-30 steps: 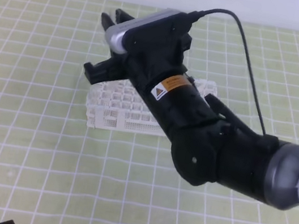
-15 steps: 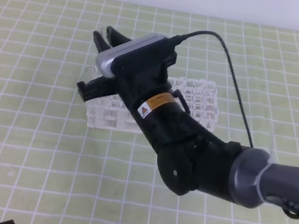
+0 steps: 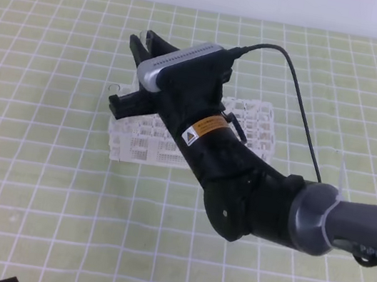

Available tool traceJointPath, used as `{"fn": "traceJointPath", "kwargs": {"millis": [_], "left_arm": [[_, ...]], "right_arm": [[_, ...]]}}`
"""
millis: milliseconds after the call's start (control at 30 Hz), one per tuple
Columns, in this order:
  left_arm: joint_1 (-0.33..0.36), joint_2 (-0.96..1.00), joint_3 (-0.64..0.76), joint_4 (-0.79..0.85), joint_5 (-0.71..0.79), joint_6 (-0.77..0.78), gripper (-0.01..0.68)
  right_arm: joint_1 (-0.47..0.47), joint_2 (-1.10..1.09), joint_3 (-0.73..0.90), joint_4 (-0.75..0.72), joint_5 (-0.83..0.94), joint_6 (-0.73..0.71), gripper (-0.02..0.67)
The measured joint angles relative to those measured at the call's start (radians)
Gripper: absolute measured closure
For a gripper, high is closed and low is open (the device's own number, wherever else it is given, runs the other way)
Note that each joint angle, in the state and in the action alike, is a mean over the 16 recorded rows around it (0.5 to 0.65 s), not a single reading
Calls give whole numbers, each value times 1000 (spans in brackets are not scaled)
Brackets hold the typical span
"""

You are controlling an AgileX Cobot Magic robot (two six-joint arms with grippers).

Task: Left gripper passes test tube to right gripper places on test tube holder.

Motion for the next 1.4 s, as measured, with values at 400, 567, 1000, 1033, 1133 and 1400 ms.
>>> {"fn": "traceJointPath", "kwargs": {"millis": [400,567,1000,1033,1133,1400], "left_arm": [[0,-1,-1,0,5,0,675],[0,-1,-1,0,6,0,675],[0,0,0,0,6,0,675],[0,-1,-1,0,5,0,675],[0,-1,-1,0,6,0,675],[0,-1,-1,0,5,0,675]], "right_arm": [[-9,32,0,-36,-15,51,547],[-10,47,-3,-38,-20,58,547],[-11,71,-11,-41,-20,72,547],[-11,72,-11,-41,-19,72,547],[-11,75,-11,-41,-14,72,547],[-11,83,-11,-40,-1,72,547]]}}
